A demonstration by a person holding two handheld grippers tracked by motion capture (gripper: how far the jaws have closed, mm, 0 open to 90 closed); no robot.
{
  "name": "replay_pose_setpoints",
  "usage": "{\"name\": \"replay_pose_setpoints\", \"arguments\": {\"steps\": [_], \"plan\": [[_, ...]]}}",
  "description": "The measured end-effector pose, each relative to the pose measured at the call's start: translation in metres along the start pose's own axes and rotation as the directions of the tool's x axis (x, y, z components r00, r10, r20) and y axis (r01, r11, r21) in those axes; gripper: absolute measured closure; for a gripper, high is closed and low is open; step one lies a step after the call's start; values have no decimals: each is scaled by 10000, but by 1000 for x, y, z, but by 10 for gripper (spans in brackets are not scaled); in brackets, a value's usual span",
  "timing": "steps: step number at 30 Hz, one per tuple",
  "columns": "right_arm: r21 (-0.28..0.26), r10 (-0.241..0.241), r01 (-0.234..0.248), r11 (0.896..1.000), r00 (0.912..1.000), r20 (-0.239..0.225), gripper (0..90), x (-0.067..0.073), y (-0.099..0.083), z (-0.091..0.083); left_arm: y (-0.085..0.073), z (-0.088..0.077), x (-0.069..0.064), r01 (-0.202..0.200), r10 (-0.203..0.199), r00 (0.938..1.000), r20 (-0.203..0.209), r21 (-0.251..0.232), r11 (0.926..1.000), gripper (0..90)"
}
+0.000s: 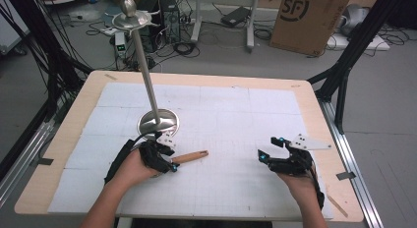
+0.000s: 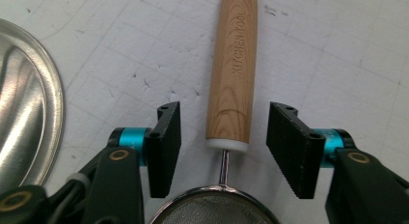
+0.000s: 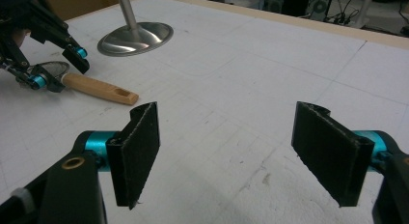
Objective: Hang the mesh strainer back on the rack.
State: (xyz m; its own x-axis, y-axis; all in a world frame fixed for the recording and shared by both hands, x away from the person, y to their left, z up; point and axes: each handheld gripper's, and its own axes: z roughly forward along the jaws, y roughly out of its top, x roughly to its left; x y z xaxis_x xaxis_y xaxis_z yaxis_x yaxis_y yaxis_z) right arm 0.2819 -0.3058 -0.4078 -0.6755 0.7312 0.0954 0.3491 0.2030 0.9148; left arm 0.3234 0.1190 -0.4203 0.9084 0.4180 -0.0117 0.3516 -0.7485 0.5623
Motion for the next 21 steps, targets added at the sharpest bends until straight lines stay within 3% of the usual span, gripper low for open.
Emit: {"name": "replay_pose_setpoints", "arguments": {"steps": [5,11,21], "plan": [[52,45,-45,10000,10000,-12,248,0,0,0,3,3,0,-115,116,9999,-6,521,9986,564],[-43,131,-132,9999,9998,-130,249,0,0,1,9,5,-2,-27,27,10000,2,779,9970,657],[-12,97,-97,10000,9999,-98,251,-1,0,1,11,4,-5,389,-361,9989,-297,992,9943,681]]}}
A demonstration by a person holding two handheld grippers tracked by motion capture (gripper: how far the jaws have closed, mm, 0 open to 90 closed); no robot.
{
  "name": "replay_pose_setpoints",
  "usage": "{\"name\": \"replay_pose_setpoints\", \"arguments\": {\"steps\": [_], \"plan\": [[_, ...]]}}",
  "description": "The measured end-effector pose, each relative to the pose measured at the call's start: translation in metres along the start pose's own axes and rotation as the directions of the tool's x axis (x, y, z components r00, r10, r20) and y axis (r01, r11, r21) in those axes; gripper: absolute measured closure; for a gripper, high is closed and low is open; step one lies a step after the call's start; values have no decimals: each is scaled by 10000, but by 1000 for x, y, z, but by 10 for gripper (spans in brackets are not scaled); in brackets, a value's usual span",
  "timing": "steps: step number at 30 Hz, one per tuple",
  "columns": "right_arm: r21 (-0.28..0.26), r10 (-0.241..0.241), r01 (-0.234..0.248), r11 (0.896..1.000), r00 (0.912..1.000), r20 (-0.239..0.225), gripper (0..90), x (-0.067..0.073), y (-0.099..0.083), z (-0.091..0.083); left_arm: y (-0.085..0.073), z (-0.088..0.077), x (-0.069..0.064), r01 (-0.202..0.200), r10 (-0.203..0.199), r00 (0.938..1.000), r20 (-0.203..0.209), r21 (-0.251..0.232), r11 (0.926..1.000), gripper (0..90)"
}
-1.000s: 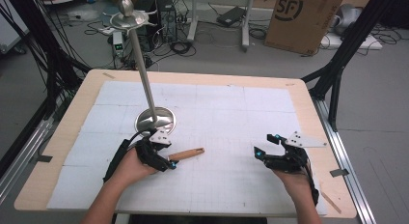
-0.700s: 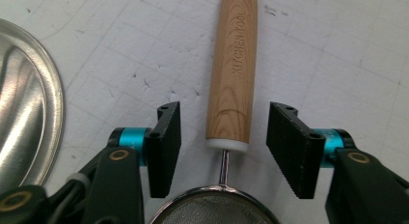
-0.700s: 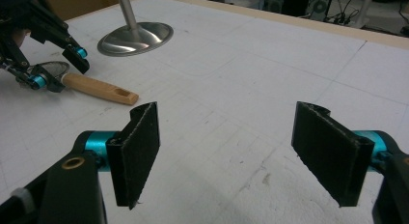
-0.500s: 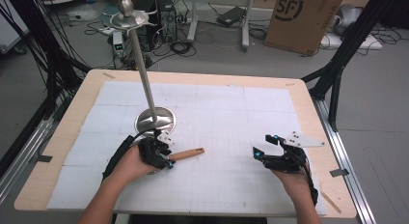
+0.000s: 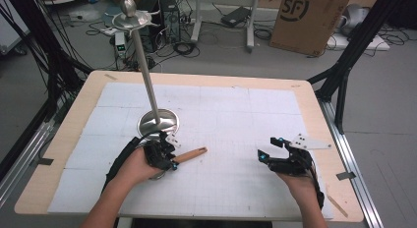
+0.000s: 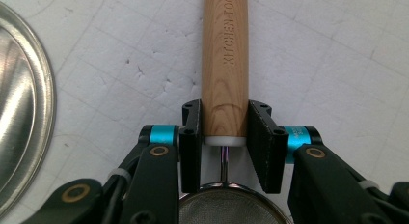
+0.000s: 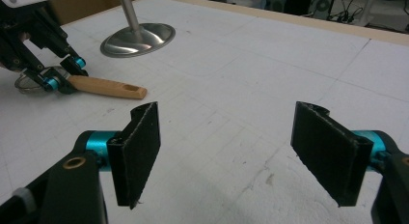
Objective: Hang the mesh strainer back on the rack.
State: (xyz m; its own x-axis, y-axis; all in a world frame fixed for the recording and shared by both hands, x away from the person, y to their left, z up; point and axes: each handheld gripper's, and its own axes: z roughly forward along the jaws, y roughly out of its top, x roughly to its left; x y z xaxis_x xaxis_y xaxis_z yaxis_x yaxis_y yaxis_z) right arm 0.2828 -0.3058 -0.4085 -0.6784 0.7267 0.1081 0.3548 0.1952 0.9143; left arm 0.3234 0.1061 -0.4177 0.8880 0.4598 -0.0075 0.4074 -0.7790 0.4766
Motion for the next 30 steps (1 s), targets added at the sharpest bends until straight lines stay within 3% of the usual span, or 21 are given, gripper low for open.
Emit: {"name": "replay_pose_setpoints", "arguments": {"steps": [5,15,23,28,30], "plan": [[68,-2,2,10000,10000,-19,251,0,0,1,2,1,2,182,-183,9998,113,124,9998,674],[229,-38,39,9997,10000,-36,251,2,-1,5,13,4,3,10,-26,9999,170,921,9957,672],[213,84,-83,9997,10000,-30,251,2,1,6,10,3,-1,257,-254,9997,-54,671,9974,692],[161,57,-57,9999,10000,-22,251,1,1,4,8,0,-2,47,-41,9999,-120,486,9988,694],[147,84,-84,9999,10000,-15,251,1,1,3,6,-5,-1,140,-138,9998,-167,138,9998,693]]}}
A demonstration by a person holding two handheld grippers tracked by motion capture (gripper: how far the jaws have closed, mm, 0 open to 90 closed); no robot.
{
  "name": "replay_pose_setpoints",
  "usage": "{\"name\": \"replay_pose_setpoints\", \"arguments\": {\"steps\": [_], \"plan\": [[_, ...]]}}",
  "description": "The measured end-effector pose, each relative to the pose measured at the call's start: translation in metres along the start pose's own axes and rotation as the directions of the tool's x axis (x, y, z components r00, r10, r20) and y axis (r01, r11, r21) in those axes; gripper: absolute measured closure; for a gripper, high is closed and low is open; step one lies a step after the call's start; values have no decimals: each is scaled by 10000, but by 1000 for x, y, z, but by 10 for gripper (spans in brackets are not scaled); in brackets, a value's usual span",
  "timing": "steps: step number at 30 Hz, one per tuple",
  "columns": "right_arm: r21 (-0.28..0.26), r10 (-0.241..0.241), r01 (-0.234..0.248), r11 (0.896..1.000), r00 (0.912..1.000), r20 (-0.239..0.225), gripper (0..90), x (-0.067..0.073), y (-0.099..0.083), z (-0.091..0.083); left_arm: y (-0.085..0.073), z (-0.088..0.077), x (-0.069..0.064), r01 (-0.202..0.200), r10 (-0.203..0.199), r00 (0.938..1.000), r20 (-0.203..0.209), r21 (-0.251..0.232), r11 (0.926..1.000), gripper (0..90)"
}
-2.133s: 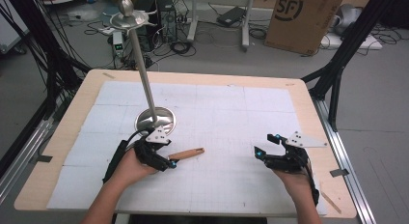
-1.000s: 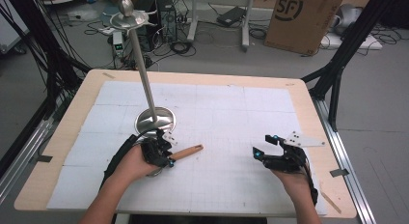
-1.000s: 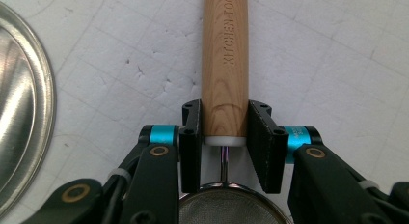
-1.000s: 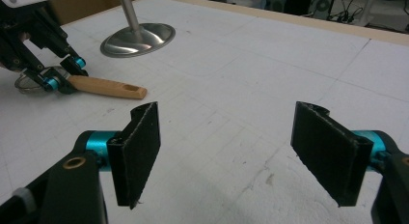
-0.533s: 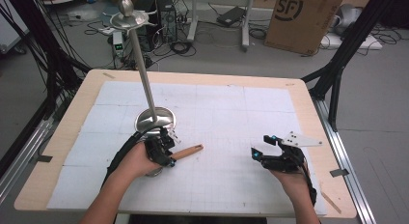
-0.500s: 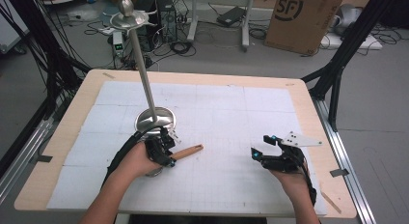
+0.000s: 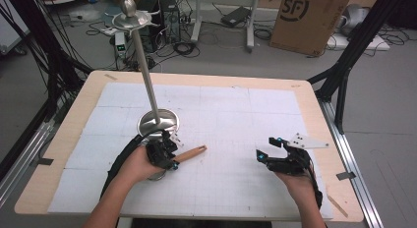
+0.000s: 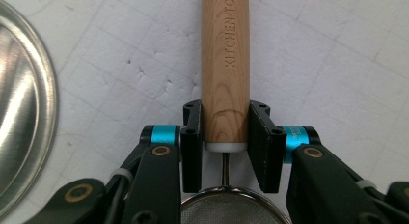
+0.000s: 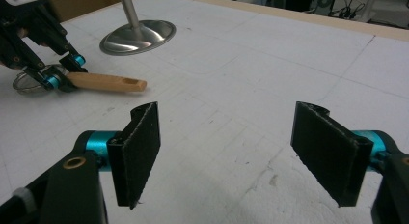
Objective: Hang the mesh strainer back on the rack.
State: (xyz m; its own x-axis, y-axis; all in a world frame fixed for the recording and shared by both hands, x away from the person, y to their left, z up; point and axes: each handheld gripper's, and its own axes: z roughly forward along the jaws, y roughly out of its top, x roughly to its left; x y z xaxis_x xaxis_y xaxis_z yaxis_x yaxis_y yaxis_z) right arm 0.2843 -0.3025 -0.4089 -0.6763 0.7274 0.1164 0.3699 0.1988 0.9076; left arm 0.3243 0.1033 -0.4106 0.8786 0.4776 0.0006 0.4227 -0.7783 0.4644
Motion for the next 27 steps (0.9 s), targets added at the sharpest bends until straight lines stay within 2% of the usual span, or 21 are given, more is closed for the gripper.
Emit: {"name": "replay_pose_setpoints", "arguments": {"steps": [3,5,8,11,17,20,24,27], "plan": [[-2,-14,14,10000,10000,20,251,-1,0,-1,-4,-10,3,183,-184,9998,-21,-577,9982,693],[0,15,-15,10000,10000,27,251,-1,0,-1,-7,-17,4,275,-283,9996,-62,-1036,9942,693],[-14,-5,5,10000,10000,8,251,0,0,-1,-10,-29,4,319,-332,9994,-54,-1620,9863,693],[-17,-56,56,10000,10000,-2,251,0,0,0,-13,-41,4,242,-248,9997,3,-2258,9739,693],[8,-97,97,10000,10000,-8,251,1,0,1,-16,-60,-1,330,-238,9992,308,-3420,9391,693],[26,-54,54,10000,10000,-15,251,1,0,1,-16,-69,-3,187,-65,9994,331,-3837,9233,693],[18,-60,60,10000,10000,-23,251,1,0,1,-16,-84,-4,102,47,9995,322,-4478,8941,693],[21,-50,50,10000,10000,-32,251,1,0,1,-17,-95,-3,165,54,9991,425,-4971,8675,693]]}}
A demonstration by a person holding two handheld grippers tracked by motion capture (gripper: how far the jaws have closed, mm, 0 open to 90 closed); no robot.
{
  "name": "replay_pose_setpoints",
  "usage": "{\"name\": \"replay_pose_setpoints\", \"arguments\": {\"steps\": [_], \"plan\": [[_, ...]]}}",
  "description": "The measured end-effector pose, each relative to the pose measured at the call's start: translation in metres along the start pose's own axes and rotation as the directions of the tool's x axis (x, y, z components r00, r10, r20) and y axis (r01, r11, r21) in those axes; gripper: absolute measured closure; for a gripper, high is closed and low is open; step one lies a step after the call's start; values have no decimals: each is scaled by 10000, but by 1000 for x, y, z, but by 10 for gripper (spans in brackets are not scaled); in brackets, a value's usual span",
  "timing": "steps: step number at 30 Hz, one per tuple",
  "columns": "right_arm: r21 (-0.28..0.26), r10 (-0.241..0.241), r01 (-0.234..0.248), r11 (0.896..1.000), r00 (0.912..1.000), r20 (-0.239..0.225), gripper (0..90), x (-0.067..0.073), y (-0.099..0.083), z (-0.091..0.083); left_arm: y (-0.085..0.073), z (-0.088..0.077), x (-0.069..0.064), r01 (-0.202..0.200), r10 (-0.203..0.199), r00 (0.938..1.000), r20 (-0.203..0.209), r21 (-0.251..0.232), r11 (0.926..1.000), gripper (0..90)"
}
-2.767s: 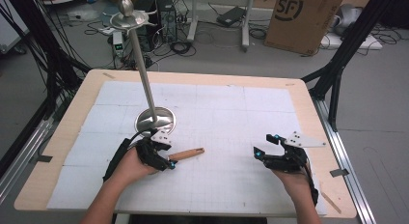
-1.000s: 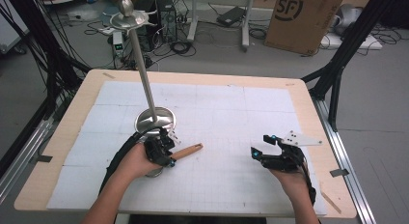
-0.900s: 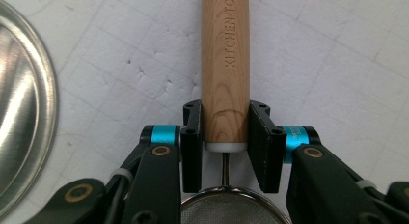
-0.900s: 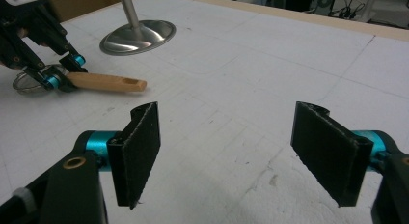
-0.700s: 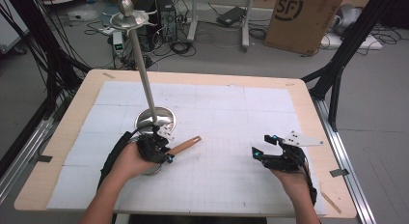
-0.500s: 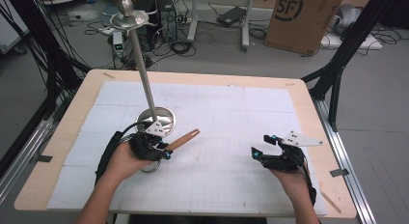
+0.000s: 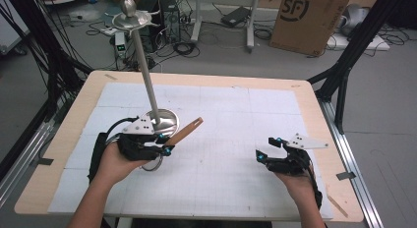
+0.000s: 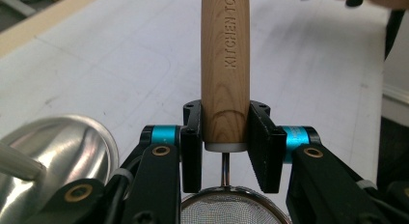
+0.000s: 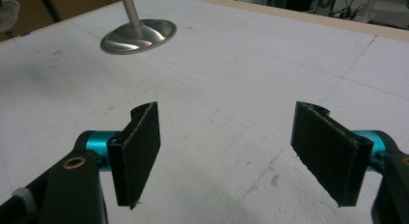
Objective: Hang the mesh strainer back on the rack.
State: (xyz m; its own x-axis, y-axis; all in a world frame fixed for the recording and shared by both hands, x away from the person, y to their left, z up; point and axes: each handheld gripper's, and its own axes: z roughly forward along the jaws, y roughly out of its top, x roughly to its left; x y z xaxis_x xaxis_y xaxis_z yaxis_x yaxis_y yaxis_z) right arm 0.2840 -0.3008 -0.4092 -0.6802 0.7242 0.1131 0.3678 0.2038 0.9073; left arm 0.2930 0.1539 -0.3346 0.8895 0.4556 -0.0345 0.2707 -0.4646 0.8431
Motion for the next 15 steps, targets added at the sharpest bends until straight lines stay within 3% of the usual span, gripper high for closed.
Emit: {"name": "replay_pose_setpoints", "arguments": {"steps": [5,15], "plan": [[-98,-20,20,9999,10000,43,251,-1,0,-1,5,-20,4,-282,265,9989,-397,-447,9986,693],[-29,35,-35,10000,10000,2,251,-1,0,0,16,-52,17,-352,317,9989,-351,-1043,9939,693]]}}
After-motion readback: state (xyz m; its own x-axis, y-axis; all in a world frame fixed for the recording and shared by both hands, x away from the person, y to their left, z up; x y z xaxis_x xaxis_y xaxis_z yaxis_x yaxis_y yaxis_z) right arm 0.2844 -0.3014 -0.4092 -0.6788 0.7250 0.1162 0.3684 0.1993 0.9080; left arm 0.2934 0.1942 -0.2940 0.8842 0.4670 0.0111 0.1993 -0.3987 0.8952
